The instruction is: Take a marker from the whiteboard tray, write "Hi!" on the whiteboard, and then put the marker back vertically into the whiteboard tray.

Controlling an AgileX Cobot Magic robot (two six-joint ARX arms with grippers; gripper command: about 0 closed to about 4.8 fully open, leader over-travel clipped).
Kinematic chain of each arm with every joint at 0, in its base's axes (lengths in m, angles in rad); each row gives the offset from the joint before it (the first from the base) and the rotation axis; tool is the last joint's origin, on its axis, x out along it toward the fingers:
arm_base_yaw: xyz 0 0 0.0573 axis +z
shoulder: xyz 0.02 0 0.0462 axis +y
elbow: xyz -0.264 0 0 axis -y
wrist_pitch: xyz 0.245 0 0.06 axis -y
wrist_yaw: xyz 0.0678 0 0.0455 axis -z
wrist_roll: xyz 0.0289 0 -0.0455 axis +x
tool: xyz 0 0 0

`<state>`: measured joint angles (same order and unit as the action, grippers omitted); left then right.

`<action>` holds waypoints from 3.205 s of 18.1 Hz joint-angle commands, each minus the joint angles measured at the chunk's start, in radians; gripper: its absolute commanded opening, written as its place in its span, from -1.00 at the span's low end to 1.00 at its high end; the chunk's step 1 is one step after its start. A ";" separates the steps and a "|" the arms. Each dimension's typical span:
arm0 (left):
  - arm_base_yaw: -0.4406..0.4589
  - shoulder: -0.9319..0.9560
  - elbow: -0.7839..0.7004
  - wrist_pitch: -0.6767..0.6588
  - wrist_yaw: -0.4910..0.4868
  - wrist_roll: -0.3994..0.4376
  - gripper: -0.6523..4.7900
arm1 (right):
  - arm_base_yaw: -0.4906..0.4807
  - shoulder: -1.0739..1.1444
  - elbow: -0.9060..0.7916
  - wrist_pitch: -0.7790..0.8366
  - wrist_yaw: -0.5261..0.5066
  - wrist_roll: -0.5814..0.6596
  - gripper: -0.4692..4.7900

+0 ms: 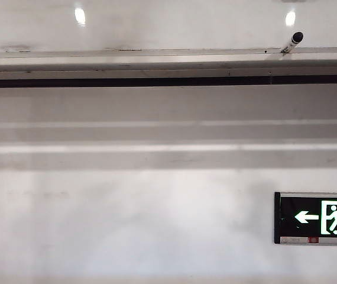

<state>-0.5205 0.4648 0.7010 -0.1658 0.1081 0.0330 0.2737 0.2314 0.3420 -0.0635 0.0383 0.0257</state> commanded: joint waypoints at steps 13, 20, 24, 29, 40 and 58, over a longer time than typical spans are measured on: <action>0.000 -0.401 -0.553 0.146 -0.129 -0.022 -0.78 | 0.000 -0.083 -0.053 -0.188 -0.034 0.063 -0.50; 0.276 -0.443 -0.658 0.249 -0.117 -0.032 -0.78 | -0.001 -0.083 -0.053 -0.190 -0.034 0.063 -0.50; 0.399 -0.462 -0.662 0.203 -0.085 -0.018 -0.78 | -0.001 -0.087 -0.053 -0.195 -0.033 0.063 -0.50; 0.489 -0.462 -0.694 0.180 -0.066 -0.014 -0.78 | -0.001 -0.088 -0.053 -0.195 -0.034 0.063 -0.50; 0.499 -0.462 -0.694 0.182 -0.055 0.089 -0.78 | -0.001 -0.088 -0.053 -0.195 -0.034 0.063 -0.50; 0.499 -0.462 -0.694 0.181 -0.061 0.089 -0.78 | -0.001 -0.088 -0.053 -0.194 -0.033 0.063 -0.50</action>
<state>-0.0216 0.0036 0.0067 0.0032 0.0483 0.1165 0.2733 0.1444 0.2855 -0.2710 0.0048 0.0856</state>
